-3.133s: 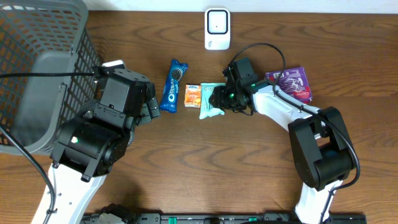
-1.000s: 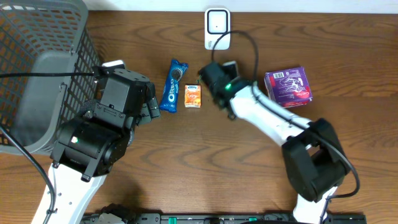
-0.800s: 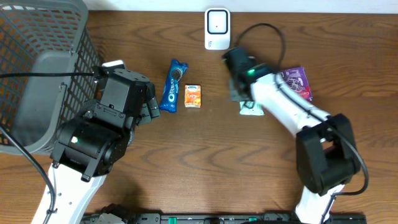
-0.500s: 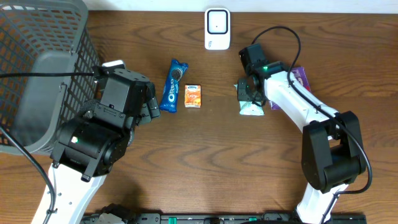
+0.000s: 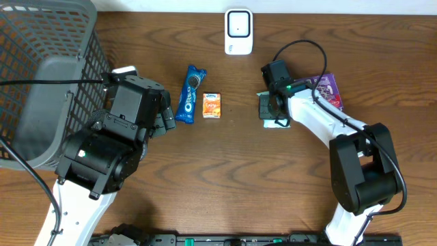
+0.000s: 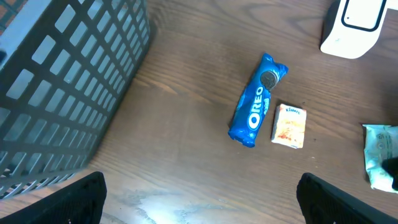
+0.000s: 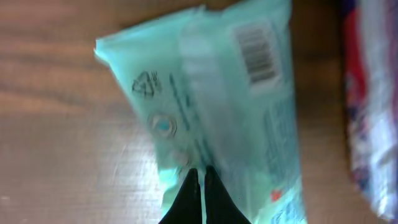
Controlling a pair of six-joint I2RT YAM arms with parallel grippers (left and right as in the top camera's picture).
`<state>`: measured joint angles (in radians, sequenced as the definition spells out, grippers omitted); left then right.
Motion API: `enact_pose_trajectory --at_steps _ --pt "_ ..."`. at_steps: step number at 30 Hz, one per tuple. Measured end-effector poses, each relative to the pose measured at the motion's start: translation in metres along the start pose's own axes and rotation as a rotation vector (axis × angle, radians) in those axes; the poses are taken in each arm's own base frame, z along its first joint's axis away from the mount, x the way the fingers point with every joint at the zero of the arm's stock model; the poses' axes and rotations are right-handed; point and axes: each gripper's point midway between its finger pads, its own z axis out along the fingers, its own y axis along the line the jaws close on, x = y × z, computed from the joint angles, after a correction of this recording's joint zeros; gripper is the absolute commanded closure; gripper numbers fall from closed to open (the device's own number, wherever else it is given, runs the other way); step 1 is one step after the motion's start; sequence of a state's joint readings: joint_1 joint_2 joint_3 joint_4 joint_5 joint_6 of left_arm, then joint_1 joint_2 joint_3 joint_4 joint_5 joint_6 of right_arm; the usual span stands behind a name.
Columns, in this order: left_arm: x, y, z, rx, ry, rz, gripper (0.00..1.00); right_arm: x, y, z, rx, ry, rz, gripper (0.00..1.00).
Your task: Scan the item barcode
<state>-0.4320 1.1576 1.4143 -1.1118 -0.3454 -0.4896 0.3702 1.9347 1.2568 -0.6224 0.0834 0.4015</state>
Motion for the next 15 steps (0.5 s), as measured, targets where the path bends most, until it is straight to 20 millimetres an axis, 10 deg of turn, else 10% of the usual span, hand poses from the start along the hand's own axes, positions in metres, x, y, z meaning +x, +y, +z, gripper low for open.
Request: enact_pose_trajectory --at_steps 5,15 --pt "0.0 0.0 0.0 0.0 0.0 0.0 0.02 0.005 -0.001 -0.016 0.008 0.015 -0.008 0.99" --pt "0.0 0.0 0.0 0.0 0.0 0.0 0.02 -0.046 -0.017 -0.082 0.086 -0.227 0.024 0.99"
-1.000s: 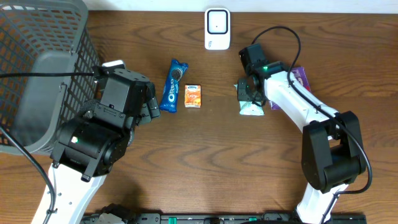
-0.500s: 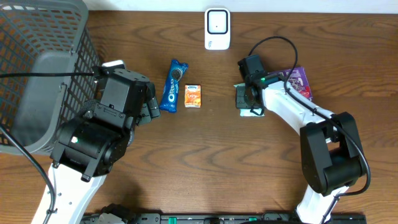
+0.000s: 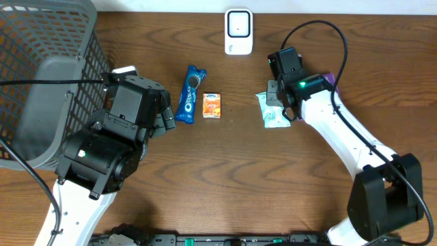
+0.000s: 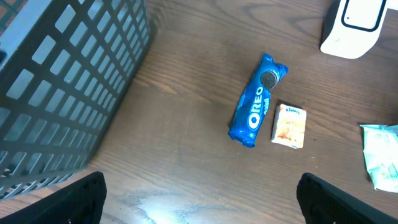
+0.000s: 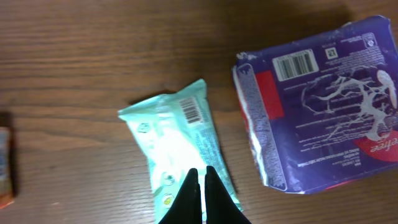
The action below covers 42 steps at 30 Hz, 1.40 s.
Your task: Scan the item barcode
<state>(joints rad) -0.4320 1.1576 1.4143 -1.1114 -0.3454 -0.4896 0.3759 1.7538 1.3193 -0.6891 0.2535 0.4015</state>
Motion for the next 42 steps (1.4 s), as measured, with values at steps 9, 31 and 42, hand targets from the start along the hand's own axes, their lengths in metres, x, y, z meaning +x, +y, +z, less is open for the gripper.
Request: enact_pose_trajectory --at_steps 9,31,42 --pt "0.0 0.0 0.0 0.0 0.0 0.0 0.02 0.04 0.0 0.064 0.072 0.154 -0.043 0.99" --pt "0.0 0.0 0.0 0.0 0.0 0.0 0.02 0.066 0.001 0.022 -0.015 0.305 -0.062 0.96" --pt "0.0 0.0 0.0 0.0 0.0 0.0 0.02 0.092 0.004 0.059 -0.058 0.251 -0.04 0.99"
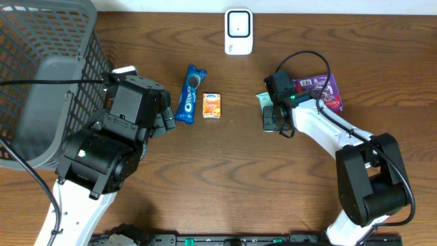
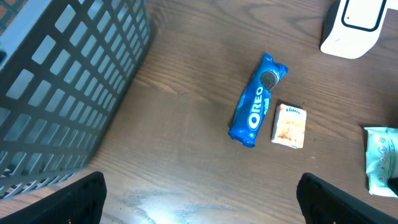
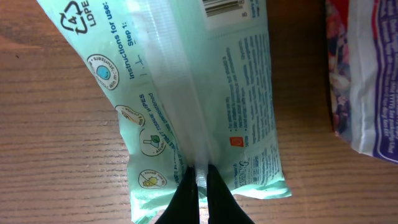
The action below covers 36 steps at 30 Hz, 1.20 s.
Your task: Scan the item barcode
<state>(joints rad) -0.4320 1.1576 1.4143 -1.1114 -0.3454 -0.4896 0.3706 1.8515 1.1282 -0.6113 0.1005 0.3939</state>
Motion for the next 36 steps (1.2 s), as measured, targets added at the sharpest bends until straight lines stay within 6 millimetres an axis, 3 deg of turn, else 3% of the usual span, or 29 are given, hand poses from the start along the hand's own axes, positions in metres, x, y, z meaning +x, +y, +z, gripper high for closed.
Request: enact_pose_trajectory --at_steps 9,11,16,22,27,32,36 --pt "0.0 0.0 0.0 0.0 0.001 0.0 0.02 0.029 0.0 -0.01 -0.019 0.142 -0.008 0.96" --pt "0.0 0.0 0.0 0.0 0.001 0.0 0.02 0.013 0.007 -0.019 -0.036 0.112 -0.006 0.94" --pt "0.0 0.0 0.0 0.0 0.0 0.0 0.02 -0.055 0.027 -0.046 -0.096 -0.109 0.01 0.92" --pt "0.0 0.0 0.0 0.0 0.0 0.0 0.02 -0.088 0.02 -0.053 -0.044 -0.254 0.032 0.93" --pt "0.0 0.0 0.0 0.0 0.0 0.0 0.02 -0.089 0.015 -0.04 -0.002 -0.251 0.035 0.94" --pt "0.0 0.0 0.0 0.0 0.0 0.0 0.02 -0.071 0.015 0.011 0.028 -0.148 0.033 0.96" --pt "0.0 0.0 0.0 0.0 0.0 0.0 0.02 -0.07 0.017 0.014 0.023 -0.139 0.032 0.95"
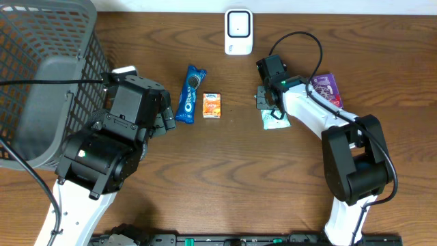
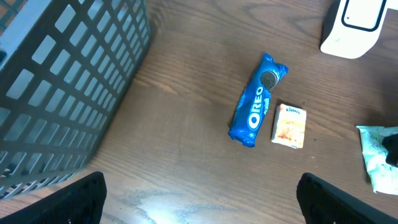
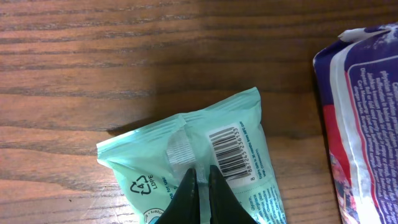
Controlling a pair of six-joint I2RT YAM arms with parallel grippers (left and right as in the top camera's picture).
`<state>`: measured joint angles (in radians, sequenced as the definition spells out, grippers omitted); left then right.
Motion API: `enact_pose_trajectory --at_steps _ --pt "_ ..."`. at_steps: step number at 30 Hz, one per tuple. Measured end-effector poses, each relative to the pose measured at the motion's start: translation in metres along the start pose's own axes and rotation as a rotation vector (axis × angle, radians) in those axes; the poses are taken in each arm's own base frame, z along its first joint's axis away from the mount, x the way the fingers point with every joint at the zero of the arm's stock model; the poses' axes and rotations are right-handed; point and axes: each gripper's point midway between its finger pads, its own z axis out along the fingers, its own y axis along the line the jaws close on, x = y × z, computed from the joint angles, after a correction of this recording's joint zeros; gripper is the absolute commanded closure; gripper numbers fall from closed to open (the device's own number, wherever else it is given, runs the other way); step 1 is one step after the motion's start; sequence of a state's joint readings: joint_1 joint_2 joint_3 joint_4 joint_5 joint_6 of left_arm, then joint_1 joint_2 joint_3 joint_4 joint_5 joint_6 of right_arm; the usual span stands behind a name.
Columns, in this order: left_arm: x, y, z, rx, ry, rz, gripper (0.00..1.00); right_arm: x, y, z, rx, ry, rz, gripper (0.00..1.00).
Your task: Scan the item barcode
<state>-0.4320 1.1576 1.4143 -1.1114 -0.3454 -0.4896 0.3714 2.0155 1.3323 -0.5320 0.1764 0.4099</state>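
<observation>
A mint-green wipes packet [image 3: 236,168] lies on the wooden table, barcode [image 3: 225,151] facing up near its far end. My right gripper [image 3: 199,179] is down on it, its black fingers pinched on the packet's middle seam just below the barcode. Seen from overhead, that gripper [image 1: 268,98] sits at the far end of the packet [image 1: 276,121]. The white scanner [image 1: 238,31] stands at the table's back edge. My left gripper [image 2: 199,202] hangs wide open above bare table, left of the snacks.
A purple pack [image 1: 326,89] lies just right of the wipes. A blue Oreo roll [image 1: 190,93] and a small orange box [image 1: 212,106] lie left of them. A grey mesh basket [image 1: 41,68] fills the far left.
My right gripper was low over the instruction end of the wipes packet; it now sits farther along the seam, at the barcode end. The left arm has not moved.
My right gripper was first shut and low over the green packet. Then it hung higher, the packet and purple pack lying below it. Then it was down on the packet's seam, and now it pinches the seam by the barcode.
</observation>
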Motion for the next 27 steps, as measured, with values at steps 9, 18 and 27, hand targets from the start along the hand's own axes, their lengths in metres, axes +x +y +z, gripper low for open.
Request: enact_pose_trajectory --at_steps 9,18,27 --pt "0.0 0.0 0.0 0.0 0.001 0.0 0.02 0.012 -0.01 -0.047 0.0 0.058 -0.01 0.74" --pt "0.0 0.0 0.0 0.0 0.0 0.0 0.02 0.022 -0.02 -0.078 -0.002 0.061 -0.006 0.74" --pt "0.0 0.0 0.0 0.0 0.0 0.0 0.02 0.063 -0.02 -0.024 -0.024 0.098 0.004 0.76"
